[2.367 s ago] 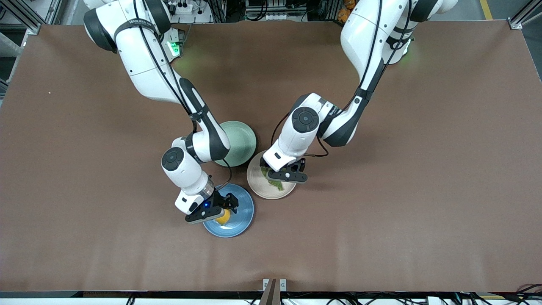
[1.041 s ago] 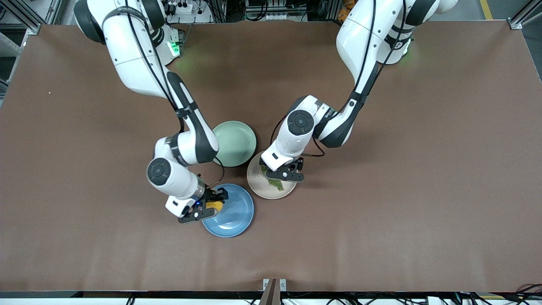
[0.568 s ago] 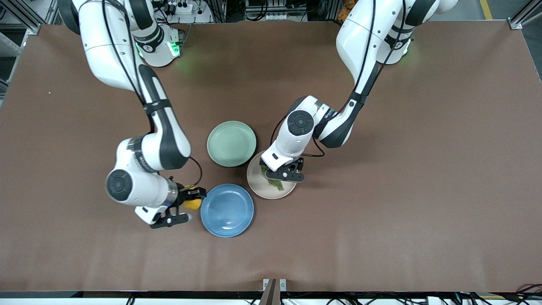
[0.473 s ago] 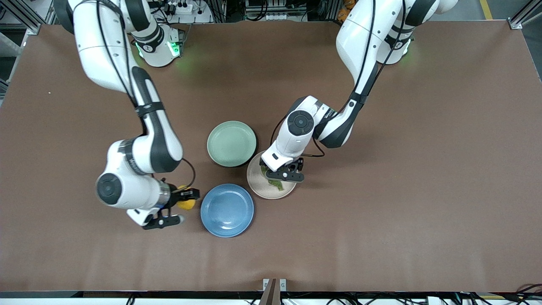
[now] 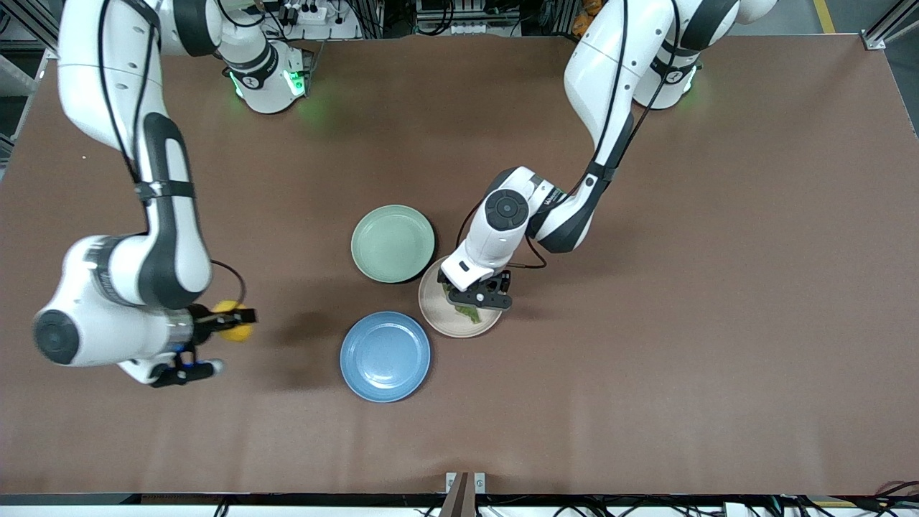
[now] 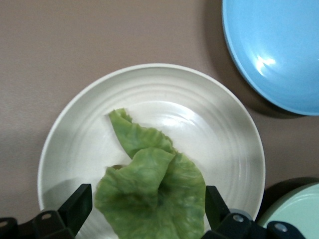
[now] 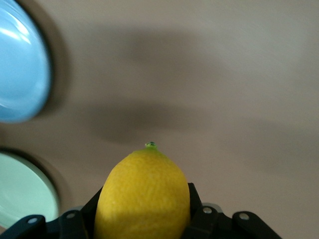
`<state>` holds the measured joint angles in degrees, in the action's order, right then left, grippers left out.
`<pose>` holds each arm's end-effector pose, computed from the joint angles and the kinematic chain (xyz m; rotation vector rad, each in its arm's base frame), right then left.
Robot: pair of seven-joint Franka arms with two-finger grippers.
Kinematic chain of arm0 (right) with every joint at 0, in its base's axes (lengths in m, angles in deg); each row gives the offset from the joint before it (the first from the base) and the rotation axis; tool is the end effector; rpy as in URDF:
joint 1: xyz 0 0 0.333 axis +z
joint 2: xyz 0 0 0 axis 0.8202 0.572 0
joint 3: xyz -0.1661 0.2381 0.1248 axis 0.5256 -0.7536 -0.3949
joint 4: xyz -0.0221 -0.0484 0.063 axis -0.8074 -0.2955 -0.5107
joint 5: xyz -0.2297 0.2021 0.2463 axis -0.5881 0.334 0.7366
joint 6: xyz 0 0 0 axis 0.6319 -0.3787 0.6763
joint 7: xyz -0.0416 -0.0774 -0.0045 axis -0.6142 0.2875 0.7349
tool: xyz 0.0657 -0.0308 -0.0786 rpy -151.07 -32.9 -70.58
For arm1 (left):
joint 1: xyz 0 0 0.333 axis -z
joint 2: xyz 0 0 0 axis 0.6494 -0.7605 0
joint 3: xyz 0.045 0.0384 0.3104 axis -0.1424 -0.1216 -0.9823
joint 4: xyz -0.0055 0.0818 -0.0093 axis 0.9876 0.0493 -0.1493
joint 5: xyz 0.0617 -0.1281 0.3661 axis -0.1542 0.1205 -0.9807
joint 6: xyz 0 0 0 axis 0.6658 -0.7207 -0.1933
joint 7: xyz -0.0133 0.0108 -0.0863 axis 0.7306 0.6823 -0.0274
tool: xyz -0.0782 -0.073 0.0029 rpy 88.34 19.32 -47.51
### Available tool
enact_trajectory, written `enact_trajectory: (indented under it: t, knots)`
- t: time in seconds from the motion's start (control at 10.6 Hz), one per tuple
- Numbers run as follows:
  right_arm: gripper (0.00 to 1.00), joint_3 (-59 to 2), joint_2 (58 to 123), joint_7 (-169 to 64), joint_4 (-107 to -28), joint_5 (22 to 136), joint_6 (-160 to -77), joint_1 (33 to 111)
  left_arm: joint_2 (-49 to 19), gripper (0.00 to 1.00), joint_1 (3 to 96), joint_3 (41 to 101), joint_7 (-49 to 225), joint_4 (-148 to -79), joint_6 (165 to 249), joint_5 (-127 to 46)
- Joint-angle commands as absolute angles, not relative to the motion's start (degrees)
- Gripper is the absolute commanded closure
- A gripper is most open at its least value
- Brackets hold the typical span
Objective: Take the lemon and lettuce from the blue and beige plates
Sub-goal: 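Lift the lemon away from the blue plate while the left gripper grasps lettuce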
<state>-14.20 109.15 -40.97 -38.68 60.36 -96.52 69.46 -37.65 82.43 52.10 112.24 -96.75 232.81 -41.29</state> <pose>0.7105 0.0271 0.3271 -2.9701 -0.2678 0.4151 0.5578 -0.4895 0.2028 2.9436 -0.1310 0.1706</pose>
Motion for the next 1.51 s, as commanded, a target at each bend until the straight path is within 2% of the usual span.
enact_trajectory:
  t: [0.0,0.28,0.57,0.66,0.76,0.85,1.42]
  knots:
    - [0.87,-10.68,106.91,-39.15,-41.59,57.78,-93.25,69.70,-38.60,0.00,83.12,51.37,113.73,-95.66,233.76,-44.89]
    - [0.87,-10.13,104.29,-39.15,-47.73,57.69,-96.29,69.78,-39.74,0.00,83.12,51.10,113.64,-95.57,235.33,-46.50]
    - [0.88,-10.22,95.77,-38.45,-64.58,56.90,-109.62,70.83,-40.80,0.00,83.30,51.10,114.08,-95.57,237.45,-46.50]
    - [0.88,-10.22,94.01,-38.45,-68.72,56.11,-112.63,71.80,-40.71,0.16,83.47,51.10,115.65,-95.57,237.54,-46.50]
    - [0.88,-10.22,92.51,-38.45,-72.07,56.02,-115.79,72.15,-40.80,0.62,83.65,51.10,117.40,-95.57,237.54,-46.50]
    - [0.88,-10.22,91.80,-38.45,-74.71,56.02,-118.78,72.77,-40.80,0.99,83.73,51.10,117.59,-95.66,237.54,-46.50]
    - [0.88,-10.48,90.91,-38.36,-88.60,56.02,-140.04,75.41,-37.21,1.00,84.09,51.10,118.82,-96.36,235.01,-46.58]
